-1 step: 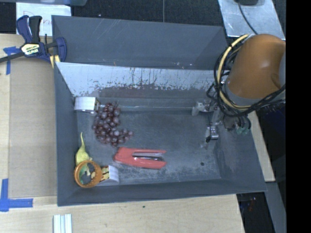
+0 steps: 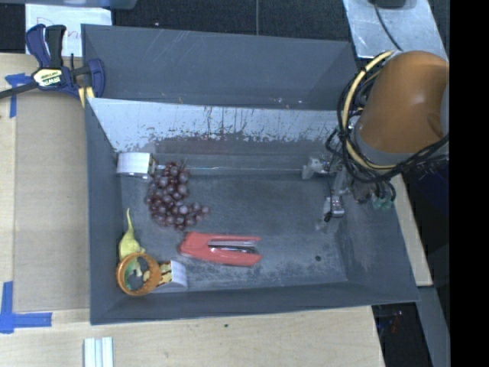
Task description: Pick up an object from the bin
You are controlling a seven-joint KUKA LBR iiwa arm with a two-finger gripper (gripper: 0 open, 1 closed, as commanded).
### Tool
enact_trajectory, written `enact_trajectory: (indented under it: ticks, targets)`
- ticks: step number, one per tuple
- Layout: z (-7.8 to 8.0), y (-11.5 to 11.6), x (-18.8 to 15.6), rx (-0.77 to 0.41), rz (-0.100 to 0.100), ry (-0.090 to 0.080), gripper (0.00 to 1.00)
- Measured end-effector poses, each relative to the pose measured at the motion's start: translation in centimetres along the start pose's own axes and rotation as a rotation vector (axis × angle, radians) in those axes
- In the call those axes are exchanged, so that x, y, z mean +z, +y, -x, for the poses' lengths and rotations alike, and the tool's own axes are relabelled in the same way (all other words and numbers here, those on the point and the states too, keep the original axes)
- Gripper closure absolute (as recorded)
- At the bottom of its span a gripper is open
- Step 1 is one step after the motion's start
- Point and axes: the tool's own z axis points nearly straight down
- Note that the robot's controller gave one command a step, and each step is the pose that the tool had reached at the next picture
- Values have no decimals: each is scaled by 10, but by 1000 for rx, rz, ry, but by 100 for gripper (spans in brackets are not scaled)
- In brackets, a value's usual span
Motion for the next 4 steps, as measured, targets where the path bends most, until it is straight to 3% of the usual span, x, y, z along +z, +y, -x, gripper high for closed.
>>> enact_trajectory:
  ticks: [1, 2, 3, 4]
  targets:
    - [-6, 36, 34, -74, 0, -2, 0]
    - [-46, 50, 74, 57, -1, -6, 0]
    - [-41, 76, 109, -32, 0, -6, 0]
    - [-54, 114, 121, 66, -1, -4, 0]
